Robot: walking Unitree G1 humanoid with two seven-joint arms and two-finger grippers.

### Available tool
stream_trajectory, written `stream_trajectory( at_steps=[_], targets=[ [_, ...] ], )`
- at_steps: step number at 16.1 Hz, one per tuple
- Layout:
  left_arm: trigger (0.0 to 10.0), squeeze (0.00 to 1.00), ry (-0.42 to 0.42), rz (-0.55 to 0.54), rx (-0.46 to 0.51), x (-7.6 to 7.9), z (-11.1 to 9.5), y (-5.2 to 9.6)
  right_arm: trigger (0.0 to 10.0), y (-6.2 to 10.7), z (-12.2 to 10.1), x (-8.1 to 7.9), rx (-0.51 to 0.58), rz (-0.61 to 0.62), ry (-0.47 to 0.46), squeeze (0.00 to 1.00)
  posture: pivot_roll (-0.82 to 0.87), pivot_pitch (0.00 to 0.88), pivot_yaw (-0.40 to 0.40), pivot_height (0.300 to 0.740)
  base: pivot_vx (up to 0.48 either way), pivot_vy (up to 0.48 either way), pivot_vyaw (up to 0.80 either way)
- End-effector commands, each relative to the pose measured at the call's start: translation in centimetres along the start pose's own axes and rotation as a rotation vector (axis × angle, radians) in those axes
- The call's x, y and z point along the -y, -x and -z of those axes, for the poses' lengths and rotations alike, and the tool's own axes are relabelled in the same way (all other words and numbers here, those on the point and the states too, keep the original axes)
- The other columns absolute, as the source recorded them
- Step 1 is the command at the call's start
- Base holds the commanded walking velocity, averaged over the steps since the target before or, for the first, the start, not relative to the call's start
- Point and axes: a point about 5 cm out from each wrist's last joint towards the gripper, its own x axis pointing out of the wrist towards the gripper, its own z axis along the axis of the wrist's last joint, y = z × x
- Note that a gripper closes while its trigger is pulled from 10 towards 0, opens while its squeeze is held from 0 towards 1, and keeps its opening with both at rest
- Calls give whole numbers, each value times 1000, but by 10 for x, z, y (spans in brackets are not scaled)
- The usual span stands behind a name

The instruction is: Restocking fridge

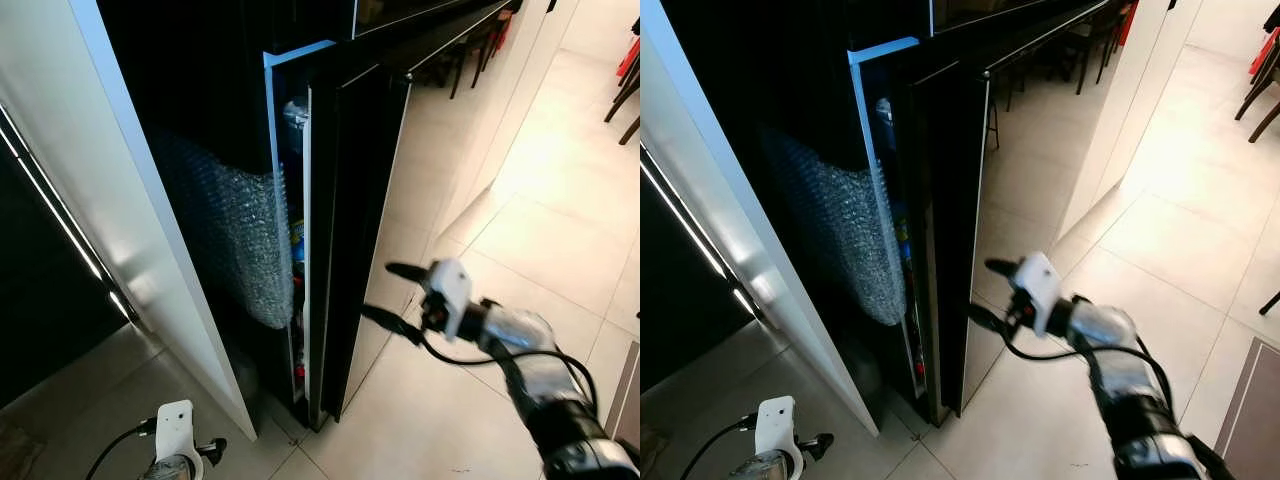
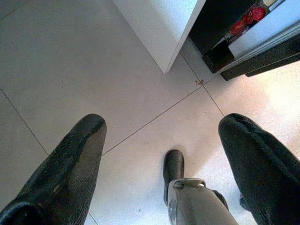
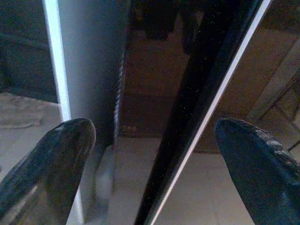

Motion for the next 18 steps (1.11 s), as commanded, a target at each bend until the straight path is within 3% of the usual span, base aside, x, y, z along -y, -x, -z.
stream_trajectory(
  at_steps=[1,10,15,18],
  targets=[
    [10000,0,5,-9,-7,0,2,0,10000,-8,-5,2,-2,14,23,0,-1,0,10,740,0,0,0],
    [10000,0,11,-11,-7,1,2,0,10000,-79,-38,-16,95,4,-27,0,14,0,6,740,0,0,0],
    [10000,0,11,-8,-8,2,2,0,10000,-101,-46,-28,116,-18,-77,0,12,0,3,740,0,0,0],
    [10000,0,13,-7,-7,2,2,0,10000,-104,-43,-34,96,-48,-46,0,17,0,0,740,0,0,0]
  ],
)
